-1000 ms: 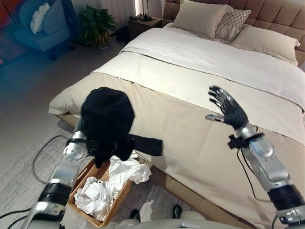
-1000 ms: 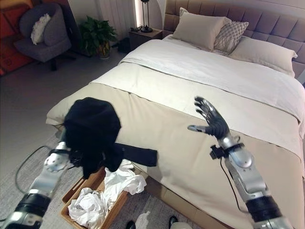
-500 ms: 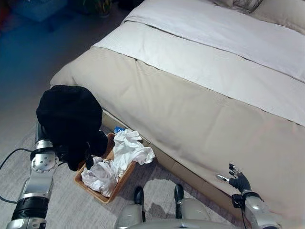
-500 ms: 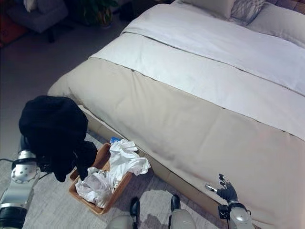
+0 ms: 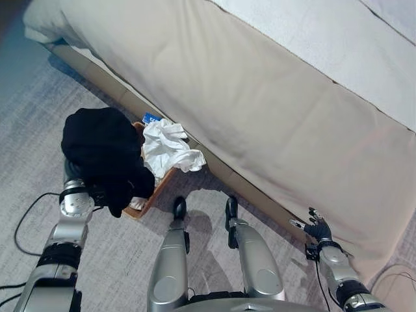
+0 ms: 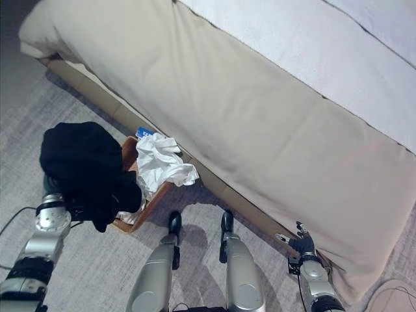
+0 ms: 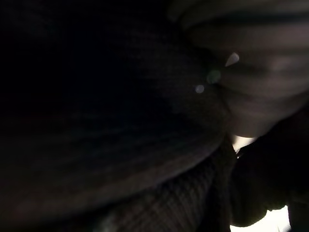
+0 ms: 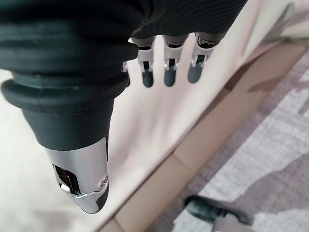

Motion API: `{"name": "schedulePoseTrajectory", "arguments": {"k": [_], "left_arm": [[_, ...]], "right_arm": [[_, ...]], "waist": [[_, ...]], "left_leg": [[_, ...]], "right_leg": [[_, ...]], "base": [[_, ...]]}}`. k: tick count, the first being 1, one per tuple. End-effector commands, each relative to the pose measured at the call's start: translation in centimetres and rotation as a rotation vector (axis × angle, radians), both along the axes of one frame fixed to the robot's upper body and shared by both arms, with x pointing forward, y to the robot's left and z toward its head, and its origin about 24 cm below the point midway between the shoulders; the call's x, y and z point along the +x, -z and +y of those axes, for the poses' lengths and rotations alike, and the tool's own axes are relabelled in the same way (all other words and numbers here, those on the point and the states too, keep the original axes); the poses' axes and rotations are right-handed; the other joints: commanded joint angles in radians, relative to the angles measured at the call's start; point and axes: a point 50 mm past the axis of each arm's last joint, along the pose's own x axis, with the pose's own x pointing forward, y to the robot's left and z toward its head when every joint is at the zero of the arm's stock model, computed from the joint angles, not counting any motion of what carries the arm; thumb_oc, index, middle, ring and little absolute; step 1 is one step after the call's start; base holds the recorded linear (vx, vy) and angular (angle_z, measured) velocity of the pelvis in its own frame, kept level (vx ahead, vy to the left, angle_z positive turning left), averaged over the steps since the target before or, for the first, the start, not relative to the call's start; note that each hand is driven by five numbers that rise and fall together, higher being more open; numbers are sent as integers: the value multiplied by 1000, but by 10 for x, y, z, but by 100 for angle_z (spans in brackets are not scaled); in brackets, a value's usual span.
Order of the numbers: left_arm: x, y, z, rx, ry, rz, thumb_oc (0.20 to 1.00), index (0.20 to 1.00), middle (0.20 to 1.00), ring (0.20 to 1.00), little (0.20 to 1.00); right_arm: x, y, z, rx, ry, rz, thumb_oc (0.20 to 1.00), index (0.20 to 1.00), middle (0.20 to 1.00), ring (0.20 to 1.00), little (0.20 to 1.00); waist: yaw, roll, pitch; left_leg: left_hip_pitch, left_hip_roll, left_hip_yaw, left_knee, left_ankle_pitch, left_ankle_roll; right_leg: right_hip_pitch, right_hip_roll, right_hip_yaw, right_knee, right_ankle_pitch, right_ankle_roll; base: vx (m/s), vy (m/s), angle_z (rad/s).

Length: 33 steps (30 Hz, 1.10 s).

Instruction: Pick up clothes into the bucket

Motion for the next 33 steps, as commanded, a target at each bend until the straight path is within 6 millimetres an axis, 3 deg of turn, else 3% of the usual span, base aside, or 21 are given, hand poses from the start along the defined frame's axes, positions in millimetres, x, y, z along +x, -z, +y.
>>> {"name": "schedulePoseTrajectory", "arguments": {"k": [1, 2, 4, 5, 6, 9, 10, 15, 18, 23, 30, 33], "left_arm": [[3, -37, 19, 69, -79, -128, 200, 200, 200, 200, 200], [7, -38, 30, 57, -141, -107, 200, 200, 200, 200, 200], [7, -38, 30, 57, -141, -108, 200, 200, 200, 200, 200], [10, -54, 29, 82, -132, -156, 200, 200, 200, 200, 200], [8, -56, 36, 73, -177, -169, 200, 200, 200, 200, 200], [10, -73, 31, 82, -160, -242, 200, 200, 200, 200, 200], [6, -87, 38, 131, -195, -282, 200, 200, 200, 200, 200], [-5, -120, 70, 270, -339, -294, 200, 200, 200, 200, 200], [-12, -137, 83, 366, -410, -297, 200, 200, 200, 200, 200], [-16, -158, 88, 506, -456, -291, 200, 200, 200, 200, 200], [-21, -169, 95, 697, -468, -193, 200, 200, 200, 200, 200], [-24, -164, 100, 669, -481, -162, 200, 200, 200, 200, 200]], "right_arm": [[15, -16, 9, -51, -66, -107, 1000, 1000, 1000, 1000, 1000], [27, -27, 18, -67, -117, -159, 1000, 1000, 1000, 1000, 1000], [27, -27, 18, -67, -117, -160, 1000, 1000, 1000, 1000, 1000], [32, -37, 26, -91, -173, -207, 1000, 1000, 1000, 1000, 1000], [36, -40, 30, -83, -180, -231, 1000, 1000, 1000, 1000, 1000], [40, -47, 39, -95, -228, -267, 1000, 1000, 1000, 1000, 1000], [42, -49, 49, -91, -266, -285, 1000, 1000, 1000, 1000, 1000], [44, -52, 64, -56, -316, -311, 1000, 1000, 1000, 1000, 1000], [41, -49, 67, -43, -318, -308, 1000, 1000, 1000, 1000, 1000], [36, -46, 68, -9, -306, -310, 1000, 1000, 1000, 1000, 1000], [36, -51, 68, 28, -315, -337, 1000, 1000, 1000, 1000, 1000], [36, -52, 68, 51, -319, -346, 1000, 1000, 1000, 1000, 1000]], "waist": [[-20, -34, 0], [-32, -57, 11], [-31, -57, 11], [-42, -74, 11], [-49, -85, 11], [-57, -101, 11], [-66, -121, 11], [-82, -164, 11], [-81, -176, 11], [-79, -181, 11], [-75, -187, 11], [-74, -190, 11]], "left_leg": [[-29, -30, 5, 111, -90, 36], [-73, -27, 17, 119, -87, 37], [-75, -27, 17, 121, -87, 37], [-136, -24, 19, 133, -83, 34], [-162, -22, 24, 138, -83, 32], [-216, -20, 30, 146, -82, 31], [-270, -16, 37, 165, -89, 31], [-376, -3, 50, 231, -113, 33], [-425, -1, 40, 250, -120, 34], [-481, -8, 22, 254, -116, 34], [-523, -10, 8, 278, -125, 38], [-536, -10, 0, 275, -122, 38]], "right_leg": [[17, -37, 10, -31, 58, 48], [-23, -32, 19, -42, 77, 52], [-24, -32, 20, -41, 77, 52], [-71, -33, 20, -55, 96, 57], [-95, -30, 26, -65, 109, 61], [-134, -29, 28, -91, 133, 68], [-175, -23, 37, -117, 158, 76], [-250, -13, 54, -145, 188, 85], [-289, -10, 51, -152, 194, 87], [-331, -14, 29, -157, 194, 86], [-364, -7, 21, -159, 195, 83], [-371, -7, 13, -160, 191, 82]], "base": [[-104, 72, -8], [-77, 68, -7], [-40, 30, -14], [-44, 35, -13], [-59, 56, -7], [-26, 41, -7], [-24, 51, -10], [11, 13, -14], [37, -12, -13], [38, -25, 1], [22, -5, 5], [18, -23, -1]]}}
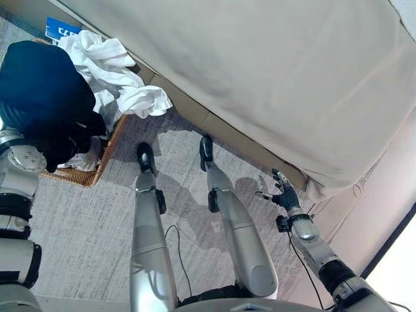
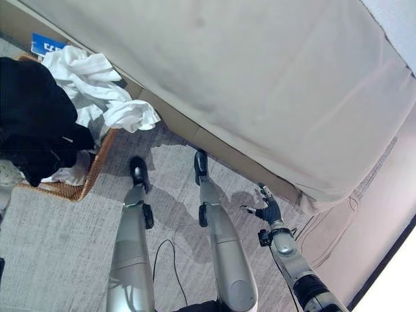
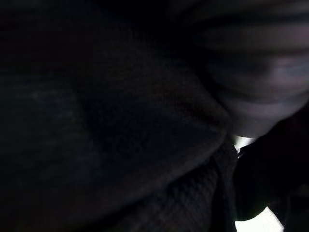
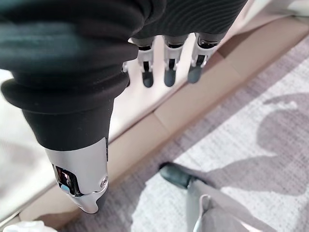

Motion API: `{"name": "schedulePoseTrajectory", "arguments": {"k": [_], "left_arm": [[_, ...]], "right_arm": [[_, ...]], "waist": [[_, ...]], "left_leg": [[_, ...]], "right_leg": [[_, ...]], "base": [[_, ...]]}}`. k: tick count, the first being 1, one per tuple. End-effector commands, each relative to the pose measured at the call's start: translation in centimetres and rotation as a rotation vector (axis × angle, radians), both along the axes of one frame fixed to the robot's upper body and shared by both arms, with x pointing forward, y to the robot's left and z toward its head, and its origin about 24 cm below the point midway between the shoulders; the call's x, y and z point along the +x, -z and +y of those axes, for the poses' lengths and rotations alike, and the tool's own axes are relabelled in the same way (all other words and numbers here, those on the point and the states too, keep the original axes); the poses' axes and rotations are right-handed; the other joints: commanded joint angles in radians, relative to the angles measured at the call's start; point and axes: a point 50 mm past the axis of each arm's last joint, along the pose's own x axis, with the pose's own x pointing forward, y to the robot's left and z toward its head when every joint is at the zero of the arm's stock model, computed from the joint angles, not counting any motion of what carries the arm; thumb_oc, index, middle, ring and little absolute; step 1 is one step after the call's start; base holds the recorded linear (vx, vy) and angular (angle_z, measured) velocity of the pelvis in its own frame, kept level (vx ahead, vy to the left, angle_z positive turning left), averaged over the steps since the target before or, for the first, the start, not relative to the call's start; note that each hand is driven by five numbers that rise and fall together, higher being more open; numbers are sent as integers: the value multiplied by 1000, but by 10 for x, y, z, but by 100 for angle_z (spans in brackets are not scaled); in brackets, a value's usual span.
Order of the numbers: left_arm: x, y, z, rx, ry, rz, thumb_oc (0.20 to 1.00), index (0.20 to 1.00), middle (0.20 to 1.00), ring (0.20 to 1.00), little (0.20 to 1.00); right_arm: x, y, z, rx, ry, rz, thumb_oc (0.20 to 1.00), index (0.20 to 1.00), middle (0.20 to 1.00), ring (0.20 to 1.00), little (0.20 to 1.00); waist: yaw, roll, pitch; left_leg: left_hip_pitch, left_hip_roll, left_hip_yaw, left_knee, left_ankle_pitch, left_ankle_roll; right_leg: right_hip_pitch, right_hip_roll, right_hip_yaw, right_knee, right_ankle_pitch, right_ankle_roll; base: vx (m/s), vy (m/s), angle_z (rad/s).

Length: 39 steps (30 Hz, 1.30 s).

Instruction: Pick up clothes into the bucket

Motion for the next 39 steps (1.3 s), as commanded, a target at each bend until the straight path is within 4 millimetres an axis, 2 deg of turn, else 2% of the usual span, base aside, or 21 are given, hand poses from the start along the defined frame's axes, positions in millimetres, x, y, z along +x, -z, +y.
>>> {"name": "schedulePoseTrajectory", "arguments": {"k": [1, 3, 4, 5, 12, 21, 26, 29, 31, 35, 37, 39], "left_arm": [[-23, -45, 23, 120, -87, -71, 200, 200, 200, 200, 200], [-23, -40, 24, 74, -82, -63, 200, 200, 200, 200, 200], [-23, -39, 24, 74, -83, -63, 583, 583, 583, 583, 583], [-23, -32, 28, 6, -87, -44, 1000, 1000, 1000, 1000, 1000], [-28, -27, 35, -103, -101, -89, 1000, 1000, 1000, 1000, 1000], [-33, -22, 39, -103, -112, -47, 1000, 1000, 1000, 1000, 1000], [-32, -3, 31, -119, -64, 1, 1000, 1000, 1000, 1000, 1000], [-27, 24, 20, -231, -3, -6, 1000, 1000, 1000, 1000, 1000], [-25, 52, 8, -320, 46, 18, 1000, 1000, 1000, 1000, 1000], [-22, 113, -34, -596, 187, -8, 1000, 1000, 1000, 1000, 1000], [-27, 145, -57, -714, 248, 35, 1000, 1000, 1000, 1000, 1000], [-33, 170, -70, -807, 260, 80, 1000, 1000, 1000, 1000, 1000]], "right_arm": [[-10, 0, -2, 32, -15, -14, 1000, 1000, 1000, 1000, 1000], [-10, 0, -3, 40, -10, -10, 1000, 1000, 1000, 1000, 1000], [-10, 0, -3, 39, -11, -10, 1000, 1000, 1000, 1000, 1000], [-11, 1, -4, 39, -16, 0, 1000, 1000, 1000, 1000, 1000], [-13, 3, -4, 50, -22, 14, 1000, 1000, 1000, 1000, 1000], [-15, 4, -5, 56, -32, 26, 1000, 1000, 1000, 1000, 1000], [-17, 7, -6, 45, -33, 41, 1000, 1000, 1000, 1000, 1000], [-19, 11, -9, 40, -8, 62, 1000, 1000, 1000, 1000, 1000], [-19, 14, -14, 18, 13, 79, 1000, 1000, 1000, 1000, 1000], [-20, 22, -30, -30, 85, 127, 1000, 1000, 1000, 1000, 1000], [-19, 23, -39, -54, 121, 142, 1000, 1000, 1000, 1000, 1000], [-22, 26, -50, -75, 168, 160, 1000, 1000, 1000, 1000, 1000]], "waist": [[55, -137, 6], [57, -134, 6], [57, -134, 6], [59, -134, 6], [60, -142, 6], [64, -137, 6], [76, -115, 6], [89, -91, 6], [99, -68, 6], [125, -7, 6], [137, 33, 6], [142, 65, 6]], "left_leg": [[43, -57, 9, 32, -67, 33], [38, -59, 4, 30, -66, 34], [38, -59, 4, 30, -66, 34], [37, -60, 0, 28, -66, 34], [33, -60, -9, 19, -64, 31], [46, -62, -20, 9, -58, 28], [73, -63, -26, 1, -52, 27], [117, -68, -27, -19, -44, 26], [155, -72, -24, -27, -45, 28], [279, -78, -20, -59, -40, 29], [356, -82, -16, -87, -33, 30], [439, -84, -16, -121, -26, 29]], "right_leg": [[21, -73, 7, -7, 24, 74], [17, -72, 1, -7, 22, 72], [17, -72, 1, -7, 22, 72], [14, -69, -2, -8, 20, 70], [14, -65, -13, -12, 15, 65], [20, -63, -24, -6, 8, 61], [34, -62, -21, 12, -8, 56], [64, -65, -24, 39, -28, 52], [86, -67, -23, 60, -42, 48], [173, -68, -20, 99, -78, 37], [224, -67, -13, 123, -102, 31], [284, -67, -13, 142, -126, 24]], "base": [[0, 0, 0], [17, -19, 3], [22, -21, 3], [0, 0, 0], [7, -30, 3], [4, -20, 1], [-6, -33, 0], [-21, -57, 4], [-27, -36, 10], [-15, -15, 8], [0, 6, 3], [12, -15, 2]]}}
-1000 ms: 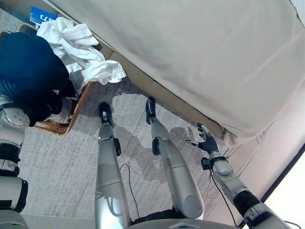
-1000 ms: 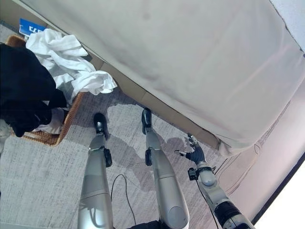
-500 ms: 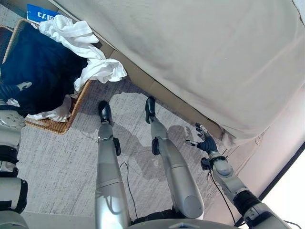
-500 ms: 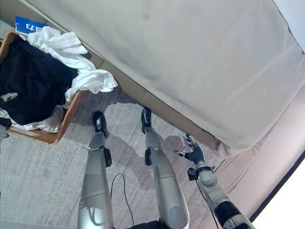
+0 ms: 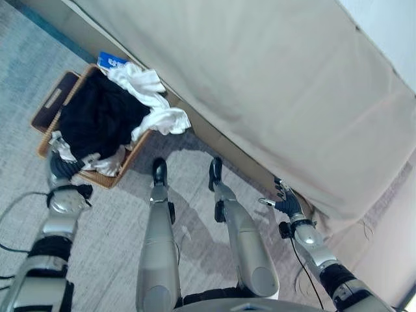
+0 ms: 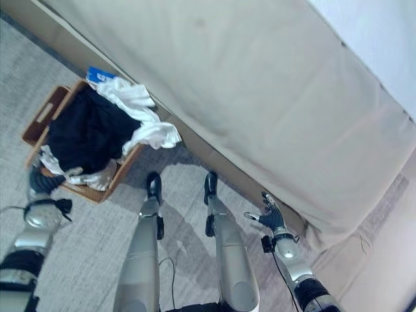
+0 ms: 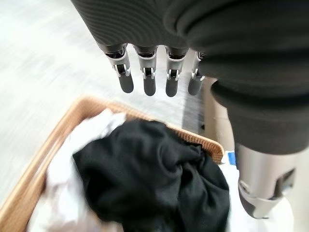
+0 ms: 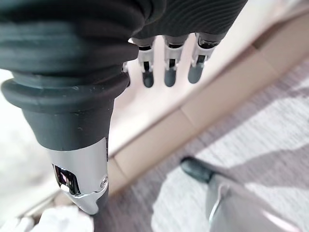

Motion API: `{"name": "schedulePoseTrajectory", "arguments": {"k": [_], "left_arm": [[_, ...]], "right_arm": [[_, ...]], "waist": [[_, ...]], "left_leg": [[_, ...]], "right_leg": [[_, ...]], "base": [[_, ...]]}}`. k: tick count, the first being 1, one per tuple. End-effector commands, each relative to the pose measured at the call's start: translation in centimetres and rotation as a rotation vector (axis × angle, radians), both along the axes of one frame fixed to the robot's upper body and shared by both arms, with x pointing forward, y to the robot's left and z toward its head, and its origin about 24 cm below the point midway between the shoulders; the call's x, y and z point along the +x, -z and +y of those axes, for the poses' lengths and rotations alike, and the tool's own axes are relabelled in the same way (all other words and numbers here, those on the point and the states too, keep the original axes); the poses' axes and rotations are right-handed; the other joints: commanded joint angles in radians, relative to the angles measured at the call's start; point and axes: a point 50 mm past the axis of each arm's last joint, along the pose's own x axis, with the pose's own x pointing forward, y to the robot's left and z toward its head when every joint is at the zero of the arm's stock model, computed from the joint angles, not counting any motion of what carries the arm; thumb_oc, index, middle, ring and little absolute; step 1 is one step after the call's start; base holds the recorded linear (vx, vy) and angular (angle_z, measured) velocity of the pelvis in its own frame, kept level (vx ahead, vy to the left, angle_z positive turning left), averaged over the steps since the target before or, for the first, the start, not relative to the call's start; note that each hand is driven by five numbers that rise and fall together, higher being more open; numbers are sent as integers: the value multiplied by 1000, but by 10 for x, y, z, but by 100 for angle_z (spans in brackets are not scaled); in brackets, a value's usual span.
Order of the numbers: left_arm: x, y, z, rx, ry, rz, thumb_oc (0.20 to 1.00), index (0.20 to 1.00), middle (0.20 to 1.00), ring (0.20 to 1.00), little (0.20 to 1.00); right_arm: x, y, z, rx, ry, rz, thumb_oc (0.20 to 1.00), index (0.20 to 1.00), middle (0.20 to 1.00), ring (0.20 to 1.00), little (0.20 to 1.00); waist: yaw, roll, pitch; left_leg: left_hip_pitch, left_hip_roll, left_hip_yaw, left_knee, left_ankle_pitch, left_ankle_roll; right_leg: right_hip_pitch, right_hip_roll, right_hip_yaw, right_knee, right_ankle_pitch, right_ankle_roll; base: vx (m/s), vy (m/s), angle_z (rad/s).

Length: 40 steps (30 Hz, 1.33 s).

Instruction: Pick up clothes into the bucket

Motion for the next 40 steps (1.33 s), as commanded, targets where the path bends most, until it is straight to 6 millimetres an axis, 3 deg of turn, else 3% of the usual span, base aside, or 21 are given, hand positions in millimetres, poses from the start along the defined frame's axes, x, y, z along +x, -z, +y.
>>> {"name": "schedulePoseTrajectory", "arguments": {"k": [1, 2, 5, 6, 9, 10, 11, 12, 13, 14, 15, 17, 19, 20, 24, 30, 40], "left_arm": [[-13, 32, -18, -207, 23, -15, 1000, 1000, 1000, 1000, 1000], [-13, 32, -18, -207, 23, -17, 1000, 1000, 1000, 1000, 1000], [-27, 61, -41, -307, 67, 37, 1000, 1000, 1000, 1000, 1000], [-41, 83, -51, -330, 61, 127, 1000, 1000, 1000, 1000, 1000], [-54, 99, -59, -376, 53, 174, 1000, 1000, 1000, 1000, 1000], [-69, 118, -67, -414, 58, 263, 1000, 1000, 1000, 1000, 1000], [-69, 118, -67, -414, 58, 264, 1000, 1000, 1000, 1000, 1000], [-84, 134, -75, -415, 71, 369, 1000, 1000, 1000, 1000, 1000], [-84, 134, -75, -415, 72, 369, 1000, 1000, 1000, 1000, 1000], [-100, 150, -83, -435, 73, 467, 1000, 1000, 1000, 1000, 1000], [-101, 150, -83, -435, 74, 467, 1000, 1000, 1000, 1000, 1000], [-124, 169, -93, -483, 54, 600, 1000, 1000, 1000, 1000, 1000], [-130, 173, -96, -492, 58, 632, 1000, 1000, 1000, 1000, 1000], [-143, 181, -104, -513, 82, 700, 1000, 1000, 1000, 1000, 1000], [-153, 188, -124, -538, 168, 753, 1000, 1000, 1000, 1000, 1000], [-168, 194, -137, -592, 216, 794, 1000, 1000, 1000, 1000, 1000], [-185, 198, -143, -649, 249, 826, 1000, 1000, 1000, 1000, 1000]], "right_arm": [[-15, 3, -37, -82, 107, 40, 1000, 1000, 1000, 1000, 1000], [-14, 3, -37, -82, 107, 38, 1000, 1000, 1000, 1000, 1000], [-25, 13, -46, -98, 151, 97, 1000, 1000, 1000, 1000, 1000], [-39, 25, -53, -107, 186, 167, 1000, 1000, 1000, 1000, 1000], [-56, 38, -57, -114, 213, 244, 1000, 1000, 1000, 1000, 1000], [-73, 49, -58, -111, 228, 305, 1000, 1000, 1000, 1000, 1000], [-73, 49, -58, -111, 228, 306, 1000, 1000, 1000, 1000, 1000], [-89, 59, -57, -98, 235, 373, 1000, 1000, 1000, 1000, 1000], [-89, 59, -58, -98, 235, 373, 1000, 1000, 1000, 1000, 1000], [-102, 67, -56, -86, 241, 427, 1000, 1000, 1000, 1000, 1000], [-102, 67, -56, -86, 241, 427, 1000, 1000, 1000, 1000, 1000], [-115, 76, -52, -86, 235, 500, 1000, 1000, 1000, 1000, 1000], [-118, 78, -51, -87, 227, 518, 1000, 1000, 1000, 1000, 1000], [-123, 81, -48, -91, 202, 547, 1000, 1000, 1000, 1000, 1000], [-136, 88, -45, -54, 227, 596, 1000, 1000, 1000, 1000, 1000], [-158, 97, -34, -17, 234, 657, 1000, 1000, 1000, 1000, 1000], [-171, 101, -26, 76, 263, 665, 1000, 1000, 1000, 1000, 1000]], "waist": [[12, 84, 0], [11, 84, 0], [18, 124, -2], [16, 145, -50], [16, 161, -105], [13, 172, -162], [12, 172, -161], [6, 178, -207], [6, 178, -206], [-1, 184, -251], [-1, 184, -250], [-8, 188, -312], [-10, 188, -327], [-13, 187, -357], [-17, 181, -397], [-21, 173, -434], [-21, 171, -435]], "left_leg": [[137, -48, -15, 47, -80, 36], [136, -49, -16, 43, -75, 36], [264, -47, -28, 15, -79, 33], [315, -48, -35, 0, -82, 33], [353, -51, -42, -19, -79, 31], [397, -50, -50, -47, -75, 26], [399, -50, -51, -48, -74, 26], [436, -49, -52, -75, -69, 21], [437, -49, -52, -76, -69, 21], [477, -44, -52, -104, -63, 16], [478, -44, -52, -105, -62, 16], [533, -35, -41, -139, -62, 13], [550, -32, -37, -148, -63, 14], [579, -30, -29, -157, -66, 16], [616, -31, -21, -159, -77, 19], [650, -28, -4, -182, -81, 21], [661, -38, 12, -189, -85, 32]], "right_leg": [[124, -20, 5, 23, -26, 36], [123, -22, 4, 21, -23, 36], [240, -20, 0, 35, -55, 30], [288, -18, 0, 38, -74, 26], [325, -16, -3, 30, -84, 22], [370, -10, -9, 15, -97, 16], [372, -10, -10, 14, -97, 16], [412, -6, -17, -4, -104, 11], [414, -6, -18, -5, -104, 11], [453, -3, -22, -23, -108, 10], [454, -3, -23, -24, -108, 10], [511, 1, -26, -54, -113, 9], [528, 2, -26, -61, -115, 8], [557, 5, -25, -68, -119, 6], [603, 5, -20, -84, -121, 7], [645, 4, -21, -125, -112, 12], [654, -5, -4, -142, -92, 25]], "base": [[14, -33, 6], [31, -64, 8], [92, -91, 8], [122, -87, 8], [137, -101, 15], [129, -112, 12], [153, -136, 17], [63, -64, 9], [136, -105, 18], [76, -42, 15], [106, -52, 13], [96, -46, -3], [82, -42, -2], [71, -37, 1], [32, -17, -1], [0, -1, -1], [-21, 28, -5]]}}
